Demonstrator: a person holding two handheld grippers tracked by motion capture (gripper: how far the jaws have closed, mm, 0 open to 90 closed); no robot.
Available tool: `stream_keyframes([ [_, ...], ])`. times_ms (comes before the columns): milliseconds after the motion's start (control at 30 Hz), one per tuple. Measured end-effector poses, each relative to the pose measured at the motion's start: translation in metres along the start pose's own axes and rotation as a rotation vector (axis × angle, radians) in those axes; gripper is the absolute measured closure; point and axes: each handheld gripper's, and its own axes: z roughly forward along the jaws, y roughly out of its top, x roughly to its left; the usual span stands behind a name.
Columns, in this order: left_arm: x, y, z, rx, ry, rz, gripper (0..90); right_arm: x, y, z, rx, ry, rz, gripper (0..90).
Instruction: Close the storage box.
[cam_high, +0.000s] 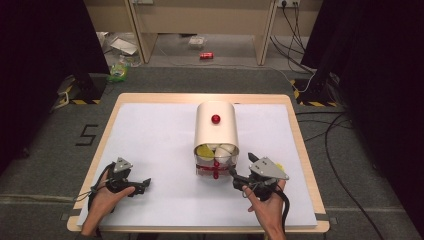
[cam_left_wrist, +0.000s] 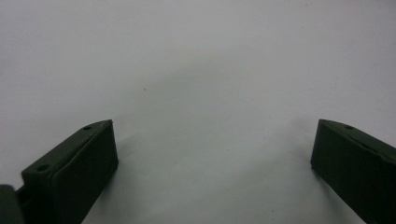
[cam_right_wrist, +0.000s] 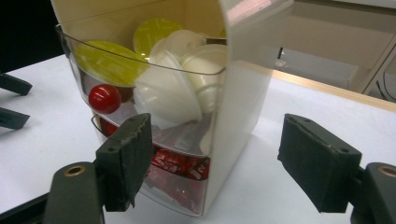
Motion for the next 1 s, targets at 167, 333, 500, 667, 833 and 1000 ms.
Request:
stream_keyframes([
  [167,0.0,0.0,0.0,0.0,0.0,0.0,0.0,-0.005,-0.001,-0.004,-0.003,-0.013,0.006,26.5],
  [333,0.0,0.0,0.0,0.0,0.0,-0.001,0.0,-0.011,-0.003,-0.007,-0.002,-0.031,0.007,26.5],
  [500,0.0,0.0,0.0,-0.001,0.0,-0.002,0.0,-0.016,-0.005,-0.01,-0.002,-0.043,0.016,26.5],
  [667,0.0,0.0,0.0,0.0,0.0,-0.001,0.0,-0.02,-0.006,-0.014,-0.008,-0.054,0.025,26.5],
  [833,0.0,0.0,0.0,0.0,0.0,0.0,0.0,-0.025,-0.008,-0.018,-0.011,-0.071,0.035,26.5],
  [1000,0.0,0.0,0.0,-0.001,-0.001,-0.002,0.0,-0.03,-0.01,-0.022,-0.012,-0.084,0.045,26.5],
])
